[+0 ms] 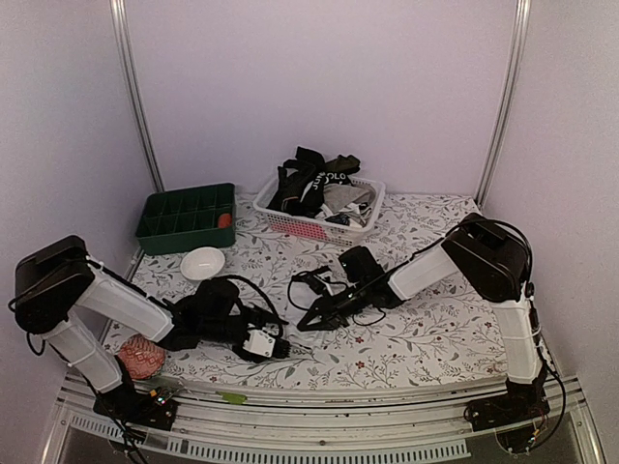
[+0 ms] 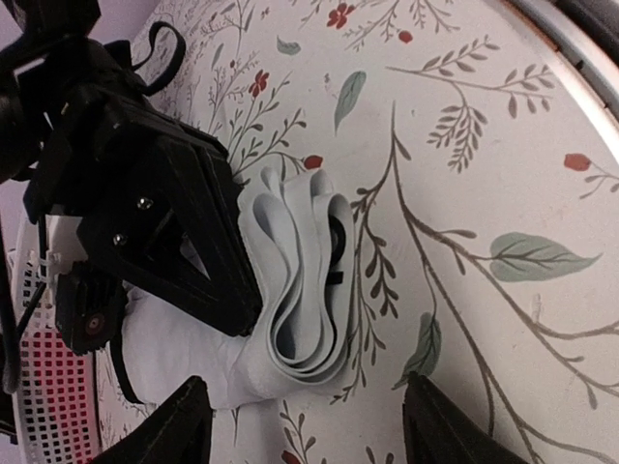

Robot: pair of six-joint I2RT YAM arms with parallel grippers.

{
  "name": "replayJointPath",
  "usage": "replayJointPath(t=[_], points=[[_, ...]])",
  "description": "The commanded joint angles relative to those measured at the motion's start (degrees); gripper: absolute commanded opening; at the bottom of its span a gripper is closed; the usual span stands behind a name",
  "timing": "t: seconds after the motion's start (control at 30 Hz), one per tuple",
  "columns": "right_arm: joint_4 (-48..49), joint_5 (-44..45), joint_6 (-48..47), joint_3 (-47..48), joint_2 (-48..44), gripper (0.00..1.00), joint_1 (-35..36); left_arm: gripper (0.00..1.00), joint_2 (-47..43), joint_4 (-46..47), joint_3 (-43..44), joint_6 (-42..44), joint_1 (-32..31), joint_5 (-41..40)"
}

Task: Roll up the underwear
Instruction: Pick up the underwear from the center of the board.

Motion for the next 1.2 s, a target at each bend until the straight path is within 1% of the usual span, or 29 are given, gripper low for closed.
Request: replayJointPath(t=[0.0, 0.1, 0.23, 0.3, 0.37, 0.4, 0.47, 0.63, 0.7, 0.73, 0.77, 0.8, 0.9, 0.97, 1.07, 1.17], points=[[-4.4, 1.1, -2.3, -0.6, 4.1, 0.06, 0.3, 0.67, 4.3, 9.0, -1.0, 6.8, -0.9, -3.2], [-4.5, 0.9, -2.5, -0.8, 4.2, 0.06, 0.3, 0.66, 8.0, 12.7, -1.1, 9.9, -1.4, -5.2], [-4.6, 1.0, -2.3, -1.1, 4.2, 0.06, 0.3, 0.59, 10.8, 15.8, -1.2, 12.0, -2.1, -5.9], [-4.5, 1.1, -2.2, -1.1, 4.3, 0.06, 0.3, 0.55, 11.1, 16.2, -1.5, 12.3, -2.6, -4.8], [-4.5, 0.9, -2.0, -1.1, 4.2, 0.06, 0.3, 0.51, 10.8, 14.7, -1.4, 12.1, -2.8, -2.2], [-4.4, 0.9, -1.8, -1.4, 4.0, 0.06, 0.3, 0.48, 10.6, 13.6, -1.1, 11.8, -3.0, -1.0], [-3.5, 1.5, -1.1, -2.6, 3.1, 0.06, 0.3, 0.40, 11.0, 12.2, 0.0, 9.3, -4.0, -1.1], [-1.6, 1.8, 0.4, -4.7, 1.2, 0.07, 0.2, 0.09, 10.8, 5.3, 3.7, 1.9, -4.6, -3.1], [-1.4, 2.3, -0.2, -5.2, -1.0, 0.13, 0.0, 0.01, 9.1, 0.2, 4.3, 0.6, -4.3, -1.3], [-1.5, 3.2, -0.6, -5.7, -2.4, 0.17, -0.2, 0.00, 7.7, -2.6, 4.4, 0.2, -4.0, 0.5], [-1.5, 4.1, -1.5, -6.7, -4.2, 0.26, -0.5, 0.00, 6.4, -5.4, 4.7, -0.3, -3.6, 2.8], [-1.5, 5.4, -2.2, -7.7, -6.5, 0.32, -0.8, 0.00, 5.0, -10.3, 5.6, -1.1, -3.0, 5.4], [-1.7, 10.1, -6.9, -11.7, -13.8, 0.47, -1.0, 0.00, 2.5, -21.6, 9.6, -4.5, -0.4, 15.8], [-1.5, 13.6, -10.4, -15.3, -19.0, 0.53, -1.0, 0.00, 3.1, -27.7, 12.5, -5.7, 1.4, 21.2], [0.2, 19.8, -16.6, -21.5, -26.1, 0.64, -0.1, 0.00, 6.2, -35.5, 17.6, -6.8, 4.0, 28.3], [1.0, 24.4, -22.5, -25.6, -31.0, 0.68, 2.0, 0.00, 11.7, -44.6, 24.9, -6.9, 6.9, 34.8]])
